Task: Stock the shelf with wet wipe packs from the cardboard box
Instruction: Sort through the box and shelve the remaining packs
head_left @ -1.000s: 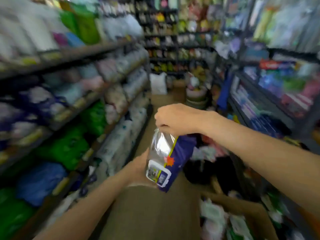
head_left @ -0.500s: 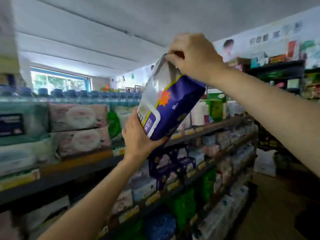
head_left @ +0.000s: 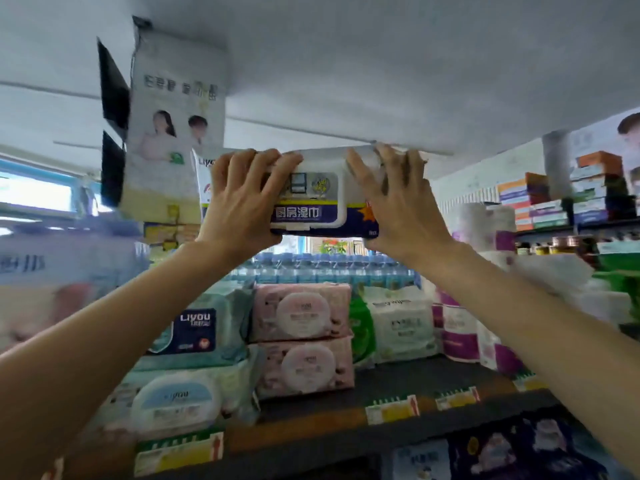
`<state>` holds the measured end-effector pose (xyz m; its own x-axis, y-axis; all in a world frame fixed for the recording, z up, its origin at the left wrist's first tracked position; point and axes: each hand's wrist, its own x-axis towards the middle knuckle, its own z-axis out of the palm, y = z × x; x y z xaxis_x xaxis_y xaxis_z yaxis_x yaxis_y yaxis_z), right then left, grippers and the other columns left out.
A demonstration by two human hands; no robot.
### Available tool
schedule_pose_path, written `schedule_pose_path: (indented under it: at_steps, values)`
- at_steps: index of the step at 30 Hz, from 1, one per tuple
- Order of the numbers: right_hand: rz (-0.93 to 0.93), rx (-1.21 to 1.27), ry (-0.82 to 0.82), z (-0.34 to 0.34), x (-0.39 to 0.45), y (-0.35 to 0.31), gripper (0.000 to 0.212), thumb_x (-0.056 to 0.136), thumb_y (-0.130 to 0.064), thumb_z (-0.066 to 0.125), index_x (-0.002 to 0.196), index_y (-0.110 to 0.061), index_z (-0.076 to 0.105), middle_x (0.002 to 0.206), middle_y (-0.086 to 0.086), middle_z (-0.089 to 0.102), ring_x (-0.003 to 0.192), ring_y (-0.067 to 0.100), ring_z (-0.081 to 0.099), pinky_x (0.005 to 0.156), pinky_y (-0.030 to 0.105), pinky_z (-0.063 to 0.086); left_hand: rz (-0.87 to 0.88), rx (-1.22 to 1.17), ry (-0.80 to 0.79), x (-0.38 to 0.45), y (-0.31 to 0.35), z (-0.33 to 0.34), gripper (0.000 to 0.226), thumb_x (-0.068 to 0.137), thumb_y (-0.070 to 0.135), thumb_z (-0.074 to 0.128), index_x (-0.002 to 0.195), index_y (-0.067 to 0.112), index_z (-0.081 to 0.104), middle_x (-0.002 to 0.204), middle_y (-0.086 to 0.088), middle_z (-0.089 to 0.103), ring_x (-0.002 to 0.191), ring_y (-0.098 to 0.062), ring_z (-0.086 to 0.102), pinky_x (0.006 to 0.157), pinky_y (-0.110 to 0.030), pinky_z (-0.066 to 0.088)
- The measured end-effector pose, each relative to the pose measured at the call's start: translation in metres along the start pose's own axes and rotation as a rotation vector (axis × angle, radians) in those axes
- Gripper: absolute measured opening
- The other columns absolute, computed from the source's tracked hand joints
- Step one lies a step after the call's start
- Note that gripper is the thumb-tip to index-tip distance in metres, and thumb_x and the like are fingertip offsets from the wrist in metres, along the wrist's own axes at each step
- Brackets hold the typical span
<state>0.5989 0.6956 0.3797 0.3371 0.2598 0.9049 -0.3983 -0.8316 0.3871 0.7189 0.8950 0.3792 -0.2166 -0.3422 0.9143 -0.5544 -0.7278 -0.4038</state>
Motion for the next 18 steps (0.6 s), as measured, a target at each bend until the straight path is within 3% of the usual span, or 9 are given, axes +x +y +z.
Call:
schedule_pose_path:
  at_steps: [2, 5, 9, 12, 15, 18]
  values:
    - [-0.024, 0.099, -0.002, 0.027, 0.02, -0.008, 0.119, 0.051, -0.039, 0.084, 0.14, -0.03, 0.006, 0.138, 0.018, 0.028, 0.115, 0.043, 0.036, 0.064, 0.044, 0.055, 0.034, 0.094, -0.031, 0.0, -0.018, 0.013, 0.089, 0.055, 0.038, 0.072, 0.134, 0.014, 0.037, 0.121, -0.016, 0.053, 0.108, -0.03, 0.034, 0.093, -0.043, 0.025]
    - [-0.056, 0.173, -0.002, 0.071, 0.045, -0.02, 0.118, 0.051, -0.037, 0.085, 0.138, -0.03, 0.005, 0.137, 0.021, 0.037, 0.11, 0.041, 0.043, 0.062, 0.042, 0.053, 0.05, 0.209, -0.09, 0.003, -0.042, 0.037, 0.103, 0.041, 0.036, 0.083, 0.131, 0.01, 0.04, 0.118, -0.018, 0.056, 0.105, -0.031, 0.037, 0.089, -0.048, 0.038]
    - [-0.058, 0.274, -0.004, 0.135, 0.07, -0.037, 0.117, 0.054, -0.042, 0.083, 0.141, -0.03, 0.005, 0.137, 0.023, 0.037, 0.107, 0.041, 0.046, 0.078, 0.047, 0.053, 0.088, 0.327, -0.203, 0.003, -0.067, 0.079, 0.112, 0.034, 0.053, 0.082, 0.127, 0.007, 0.04, 0.116, -0.014, 0.048, 0.099, -0.031, 0.04, 0.084, -0.046, 0.043]
    - [-0.105, 0.272, -0.142, 0.179, 0.073, -0.049, 0.111, 0.07, -0.054, 0.069, 0.147, -0.028, -0.008, 0.144, 0.017, 0.02, 0.12, 0.037, 0.035, 0.097, 0.045, 0.035, 0.16, 0.466, -0.326, -0.001, -0.08, 0.115, 0.119, 0.027, 0.063, 0.08, 0.123, 0.004, 0.043, 0.111, -0.012, 0.05, 0.095, -0.031, 0.047, 0.089, -0.051, 0.041]
    - [-0.125, 0.302, -0.195, 0.211, 0.076, -0.058, 0.112, 0.071, -0.055, 0.067, 0.144, -0.028, -0.013, 0.144, 0.015, 0.02, 0.124, 0.034, 0.032, 0.102, 0.043, 0.028, 0.183, 0.545, -0.458, -0.009, -0.091, 0.143, 0.123, 0.021, 0.069, 0.079, 0.119, 0.002, 0.045, 0.106, -0.015, 0.054, 0.093, -0.031, 0.05, 0.092, -0.052, 0.031]
    - [-0.222, 0.303, -0.215, 0.24, 0.077, -0.069, 0.113, 0.069, -0.052, 0.071, 0.136, -0.032, -0.017, 0.145, 0.016, 0.022, 0.125, 0.036, 0.035, 0.103, 0.045, 0.029, 0.16, 0.56, -0.685, -0.024, -0.091, 0.153, 0.129, 0.026, 0.078, 0.072, 0.125, 0.002, 0.038, 0.116, -0.015, 0.049, 0.102, -0.031, 0.047, 0.09, -0.055, 0.041]
